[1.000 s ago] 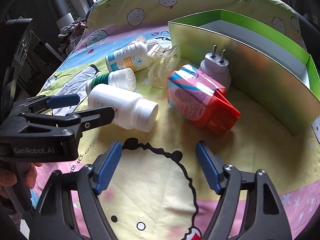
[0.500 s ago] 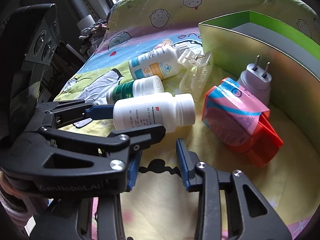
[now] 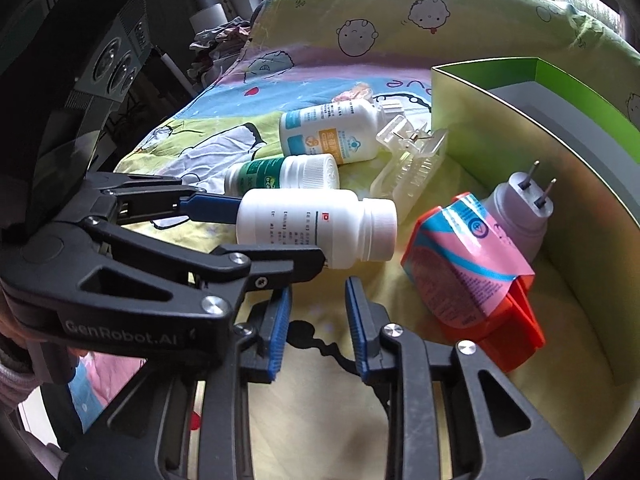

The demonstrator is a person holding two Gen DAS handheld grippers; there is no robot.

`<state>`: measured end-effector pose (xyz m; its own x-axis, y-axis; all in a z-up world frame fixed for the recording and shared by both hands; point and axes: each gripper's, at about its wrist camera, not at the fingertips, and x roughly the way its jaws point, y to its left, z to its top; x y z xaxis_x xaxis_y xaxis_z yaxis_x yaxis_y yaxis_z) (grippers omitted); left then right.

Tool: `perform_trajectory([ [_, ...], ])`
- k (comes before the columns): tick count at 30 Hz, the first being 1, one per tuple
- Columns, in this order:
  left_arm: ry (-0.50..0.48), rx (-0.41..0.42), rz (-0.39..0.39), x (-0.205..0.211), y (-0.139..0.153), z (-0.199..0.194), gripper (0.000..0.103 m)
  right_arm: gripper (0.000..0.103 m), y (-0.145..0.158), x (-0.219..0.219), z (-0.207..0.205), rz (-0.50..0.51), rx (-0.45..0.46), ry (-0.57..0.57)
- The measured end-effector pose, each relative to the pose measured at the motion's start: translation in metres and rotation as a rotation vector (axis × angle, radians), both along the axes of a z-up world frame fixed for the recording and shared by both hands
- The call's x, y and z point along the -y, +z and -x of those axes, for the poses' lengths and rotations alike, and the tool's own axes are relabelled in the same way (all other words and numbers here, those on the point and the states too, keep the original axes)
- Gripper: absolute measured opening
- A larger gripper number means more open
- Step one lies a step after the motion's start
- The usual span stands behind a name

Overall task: Organize rigid objects
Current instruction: 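Close the left gripper around the plain white pill bottle, then lift the white bottle with the left gripper and carry it over the green box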

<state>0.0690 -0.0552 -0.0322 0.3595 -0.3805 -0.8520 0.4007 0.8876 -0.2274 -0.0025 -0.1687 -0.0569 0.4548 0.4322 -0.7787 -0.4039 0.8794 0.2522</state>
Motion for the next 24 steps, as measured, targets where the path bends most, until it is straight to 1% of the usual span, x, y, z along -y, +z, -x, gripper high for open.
perform_trajectory([
  [3, 0.003, -0.004, 0.01, -0.006, 0.003, -0.002, 0.063, 0.03, 0.001, 0.001, -0.002, 0.051, 0.023, 0.013],
  [4, 0.001, -0.004, 0.014, -0.007, 0.003, -0.002, 0.063, 0.036, 0.001, 0.003, -0.004, 0.059, 0.023, 0.013],
  [6, 0.0, -0.016, 0.03, -0.012, 0.005, -0.005, 0.063, 0.04, 0.002, 0.007, -0.006, 0.055, 0.026, 0.015],
  [8, 0.002, -0.026, 0.044, -0.014, 0.004, -0.007, 0.063, 0.046, 0.003, 0.008, -0.008, 0.062, 0.038, 0.017],
  [9, 0.0, -0.032, 0.047, -0.016, 0.004, -0.008, 0.063, 0.048, 0.003, 0.008, -0.009, 0.064, 0.047, 0.027],
  [11, -0.005, -0.041, 0.05, -0.018, 0.003, -0.01, 0.063, 0.055, 0.006, 0.005, -0.011, 0.061, 0.062, 0.071],
  [12, -0.006, -0.044, 0.048, -0.018, 0.003, -0.01, 0.063, 0.057, 0.007, 0.002, -0.013, 0.07, 0.071, 0.095],
  [14, -0.002, -0.05, 0.049, -0.02, 0.004, -0.009, 0.063, 0.065, 0.009, -0.005, -0.017, 0.088, 0.094, 0.147],
  [19, -0.001, -0.068, 0.048, -0.024, 0.0, -0.01, 0.063, 0.076, 0.009, -0.014, -0.029, 0.073, 0.107, 0.252],
  [22, 0.006, -0.098, 0.071, -0.027, -0.006, -0.011, 0.063, 0.079, 0.007, -0.019, -0.033, 0.056, 0.12, 0.306],
  [24, 0.012, -0.114, 0.082, -0.029, -0.009, -0.013, 0.063, 0.079, 0.005, -0.019, -0.035, 0.029, 0.101, 0.315],
])
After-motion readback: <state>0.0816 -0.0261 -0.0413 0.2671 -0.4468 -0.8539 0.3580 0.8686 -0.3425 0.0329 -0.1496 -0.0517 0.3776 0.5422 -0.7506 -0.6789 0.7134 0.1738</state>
